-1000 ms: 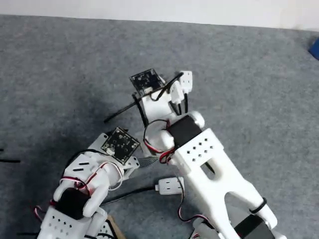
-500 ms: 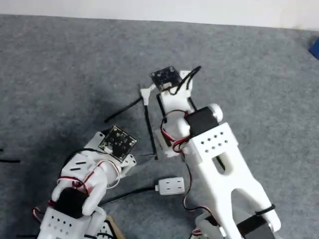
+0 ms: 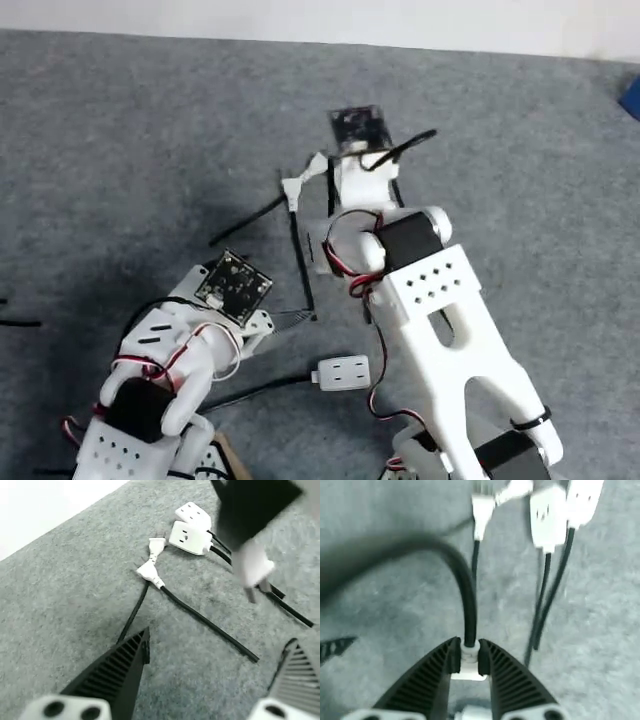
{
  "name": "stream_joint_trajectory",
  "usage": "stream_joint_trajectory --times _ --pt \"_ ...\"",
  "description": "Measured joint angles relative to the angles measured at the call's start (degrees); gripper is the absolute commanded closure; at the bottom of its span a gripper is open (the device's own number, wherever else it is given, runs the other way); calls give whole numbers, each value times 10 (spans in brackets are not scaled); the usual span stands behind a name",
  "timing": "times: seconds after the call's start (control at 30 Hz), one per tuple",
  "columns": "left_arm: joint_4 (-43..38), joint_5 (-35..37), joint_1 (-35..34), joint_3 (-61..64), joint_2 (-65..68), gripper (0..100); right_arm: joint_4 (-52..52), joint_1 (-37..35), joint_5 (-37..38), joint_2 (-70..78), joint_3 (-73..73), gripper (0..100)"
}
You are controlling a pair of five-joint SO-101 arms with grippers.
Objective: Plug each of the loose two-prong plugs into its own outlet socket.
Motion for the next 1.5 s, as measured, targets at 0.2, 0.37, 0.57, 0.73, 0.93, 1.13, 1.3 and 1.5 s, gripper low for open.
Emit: stream_joint_trajectory --times 0.2,0.37,0.57,0.73,0.93,1.13,1.3,1.5 --pt "-48 18 -31 19 0 614 12 -76 -4 0 0 992" --pt "-62 18 -29 37 0 615 46 -98 -4 0 -13 992" --pt "-87 21 -33 55 -1 617 158 -97 43 0 -101 992" --pt "-87 20 -39 55 0 617 204 -83 72 0 -128 992" --pt "-87 19 -55 55 0 617 214 -81 93 0 -129 992" --pt "-87 19 -60 55 0 617 227 -81 127 0 -129 992" --pt "-87 18 -61 55 1 617 245 -79 156 0 -128 992" --pt "-87 18 -84 55 1 617 251 -49 167 11 -127 992"
